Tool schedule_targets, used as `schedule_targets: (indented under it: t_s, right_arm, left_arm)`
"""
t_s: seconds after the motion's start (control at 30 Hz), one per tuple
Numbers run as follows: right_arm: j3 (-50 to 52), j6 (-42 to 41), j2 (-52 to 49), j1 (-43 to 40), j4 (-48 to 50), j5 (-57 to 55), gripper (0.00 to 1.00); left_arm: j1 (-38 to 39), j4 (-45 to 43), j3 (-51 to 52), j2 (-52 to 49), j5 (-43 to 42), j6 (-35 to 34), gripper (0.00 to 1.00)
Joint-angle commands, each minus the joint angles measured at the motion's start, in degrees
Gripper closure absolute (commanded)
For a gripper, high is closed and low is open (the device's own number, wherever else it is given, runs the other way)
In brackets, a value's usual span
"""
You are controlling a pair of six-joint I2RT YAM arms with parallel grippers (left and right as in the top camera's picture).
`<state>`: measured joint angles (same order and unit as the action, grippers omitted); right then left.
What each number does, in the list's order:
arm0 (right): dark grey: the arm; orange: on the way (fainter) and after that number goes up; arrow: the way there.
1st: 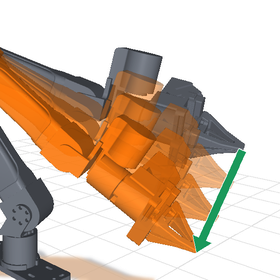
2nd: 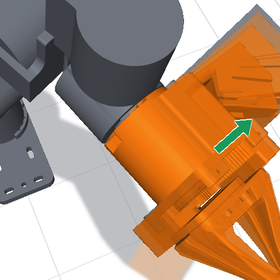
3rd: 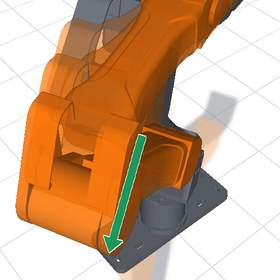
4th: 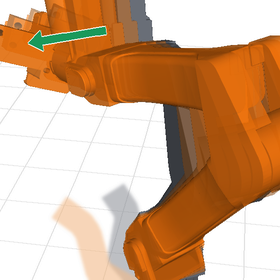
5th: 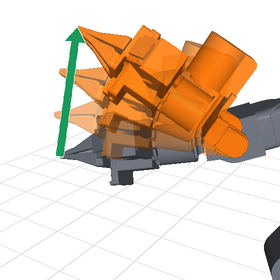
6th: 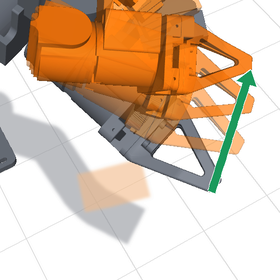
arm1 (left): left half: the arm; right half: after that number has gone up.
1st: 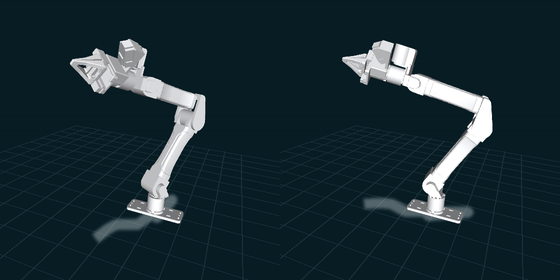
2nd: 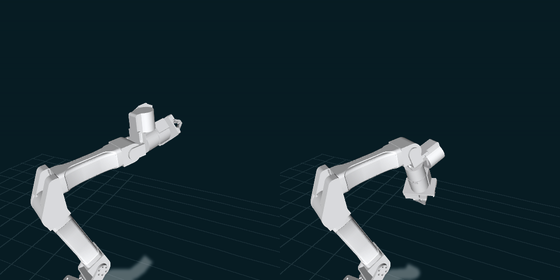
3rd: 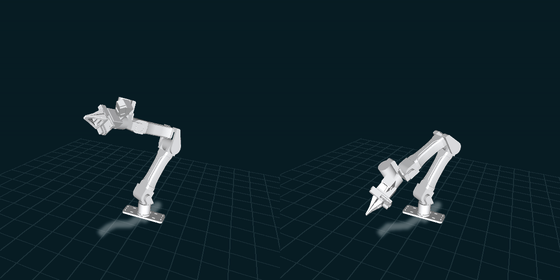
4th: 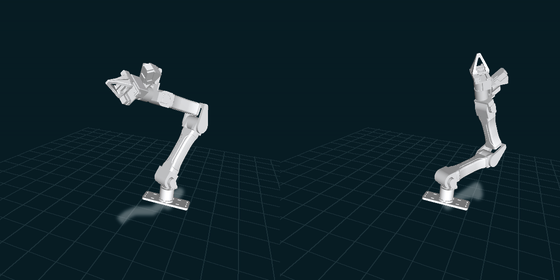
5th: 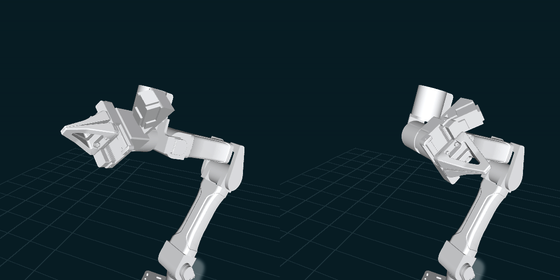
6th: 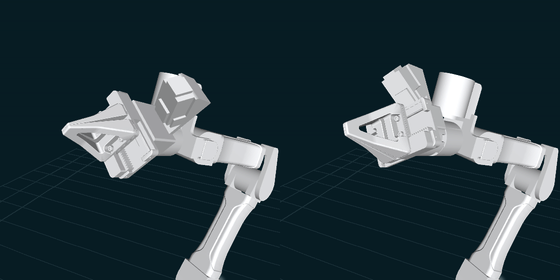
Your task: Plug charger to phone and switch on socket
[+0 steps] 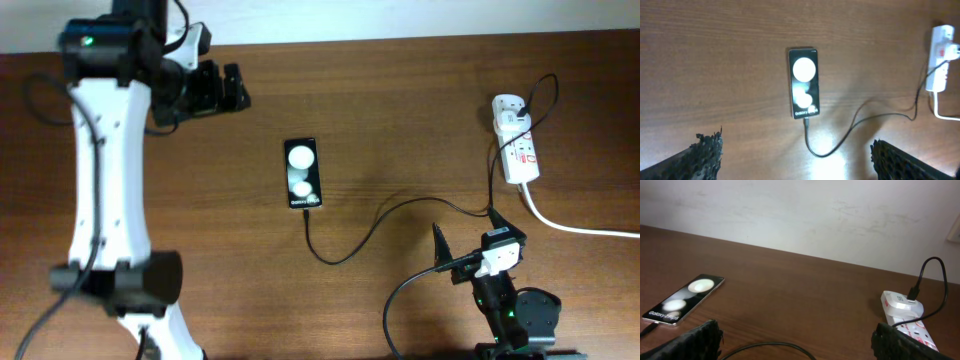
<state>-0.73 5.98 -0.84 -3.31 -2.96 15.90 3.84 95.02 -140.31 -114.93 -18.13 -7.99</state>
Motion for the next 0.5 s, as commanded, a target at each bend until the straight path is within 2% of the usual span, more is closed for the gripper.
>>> schedule_targets:
  t_s: [0.0,0.27,0.37,0.47]
  right_arm:
    - [0.4,-0.5,0.7,0.3,-0.2,0.1,0.01]
    - [0.4,-0.5,0.7,0.3,-0.2,0.1,0.01]
    - [0.4,-0.5,0.7,0.3,-0.2,0.1,0.01]
    - [0.4,-0.5,0.7,0.3,-0.2,0.1,0.01]
  left_arm:
    - [0.1,1.7,-0.4,11.4,0.2,-0.1,0.01]
    - [0.1,1.7,2.6,29.6,1.3,0.5,0.01]
    - [0.1,1.2,13.8,39.9,13.1,1.1,0.01]
    - [0.1,-7.9,31.9,52.4,17.2,1.2,0.01]
